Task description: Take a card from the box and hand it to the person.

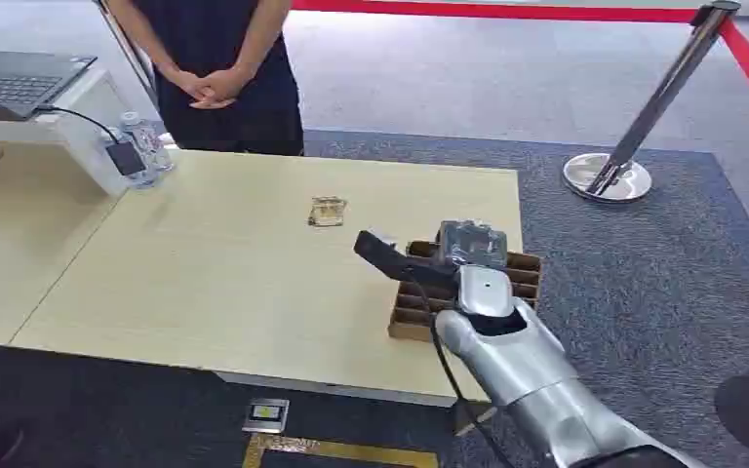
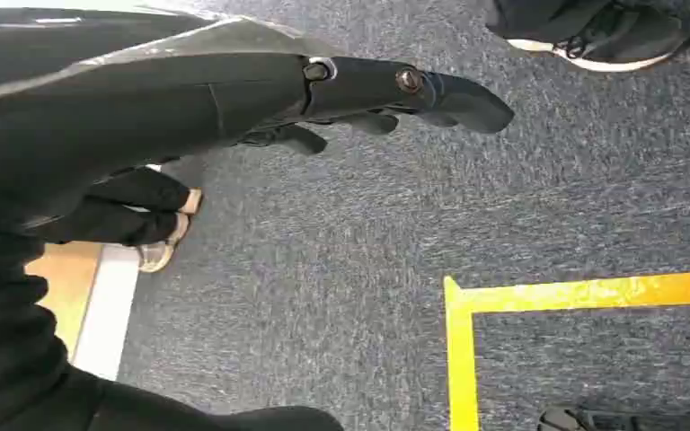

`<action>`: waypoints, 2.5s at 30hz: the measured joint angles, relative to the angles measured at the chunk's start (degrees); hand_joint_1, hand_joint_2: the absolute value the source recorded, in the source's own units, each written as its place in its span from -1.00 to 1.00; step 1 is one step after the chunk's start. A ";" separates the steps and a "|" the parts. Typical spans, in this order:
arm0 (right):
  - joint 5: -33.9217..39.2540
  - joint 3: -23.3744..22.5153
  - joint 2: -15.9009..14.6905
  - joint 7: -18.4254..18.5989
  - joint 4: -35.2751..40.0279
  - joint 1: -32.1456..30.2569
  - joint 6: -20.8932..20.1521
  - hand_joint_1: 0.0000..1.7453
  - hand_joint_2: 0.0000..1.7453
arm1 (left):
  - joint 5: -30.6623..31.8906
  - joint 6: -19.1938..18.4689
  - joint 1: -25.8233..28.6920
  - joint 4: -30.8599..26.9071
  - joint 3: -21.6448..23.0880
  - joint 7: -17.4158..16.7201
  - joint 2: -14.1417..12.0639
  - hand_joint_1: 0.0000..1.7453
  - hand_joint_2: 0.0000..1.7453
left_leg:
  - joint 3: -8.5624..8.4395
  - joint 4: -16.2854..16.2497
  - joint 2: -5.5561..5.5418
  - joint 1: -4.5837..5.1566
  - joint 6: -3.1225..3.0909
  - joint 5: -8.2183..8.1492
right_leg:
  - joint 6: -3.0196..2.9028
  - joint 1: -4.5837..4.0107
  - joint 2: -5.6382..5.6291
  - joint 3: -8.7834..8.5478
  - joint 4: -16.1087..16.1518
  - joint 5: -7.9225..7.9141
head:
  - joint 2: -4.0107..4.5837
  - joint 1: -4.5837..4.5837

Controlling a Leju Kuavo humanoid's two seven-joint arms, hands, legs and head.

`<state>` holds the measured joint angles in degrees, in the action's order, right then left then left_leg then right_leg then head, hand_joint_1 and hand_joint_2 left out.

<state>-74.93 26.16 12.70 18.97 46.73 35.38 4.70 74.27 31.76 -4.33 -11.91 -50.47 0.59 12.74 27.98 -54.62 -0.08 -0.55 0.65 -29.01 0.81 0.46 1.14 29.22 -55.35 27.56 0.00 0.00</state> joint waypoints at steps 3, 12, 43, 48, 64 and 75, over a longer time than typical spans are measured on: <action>0.02 0.00 -0.11 -0.57 1.18 -0.10 0.00 0.60 1.00 | -0.02 0.00 0.00 0.00 0.00 0.09 0.00 -1.00 1.00 | 0.01 0.00 0.00 0.00 0.00 0.00 | 0.00 0.00 0.00 0.01 0.00 0.00 | 0.00 0.00; 0.90 0.02 -0.77 -2.03 6.51 -0.66 -0.52 0.60 1.00 | -0.02 0.00 0.00 0.02 0.00 0.18 0.00 -1.00 1.00 | 0.03 0.00 0.00 0.00 0.00 0.00 | 0.00 0.00 0.00 0.02 0.00 0.00 | 0.00 0.00; 15.28 2.21 3.45 -11.80 9.00 11.92 -2.29 0.70 1.00 | 0.07 -0.55 -0.28 0.02 0.02 0.81 0.00 -1.00 1.00 | 0.06 0.00 0.00 0.00 -0.03 0.03 | 0.00 0.00 0.00 0.03 -0.02 -0.01 | 0.00 -0.02; 15.63 2.25 4.28 -11.93 3.51 14.25 -0.13 0.66 1.00 | 0.22 -0.57 -0.54 0.02 0.13 0.94 -0.02 -1.00 1.00 | 0.06 0.00 0.00 0.00 -0.03 0.03 | 0.00 0.00 0.00 0.02 -0.02 -0.01 | 0.00 0.00; 16.28 2.73 5.64 -12.57 -4.44 16.69 1.31 0.52 1.00 | 0.13 -0.55 -0.77 0.02 0.13 0.63 -0.02 -1.00 1.00 | 0.06 0.00 -0.01 0.00 -0.03 0.03 | 0.00 0.00 0.00 0.03 -0.02 -0.01 | 0.00 0.00; 16.26 3.08 6.38 -12.96 -7.13 17.41 2.60 -1.00 1.00 | -0.13 -0.48 -0.75 0.02 0.13 1.01 -0.02 -1.00 1.00 | 0.06 0.00 0.00 0.00 -0.02 0.03 | -0.01 0.00 0.00 0.04 -0.02 -0.01 | 0.00 0.00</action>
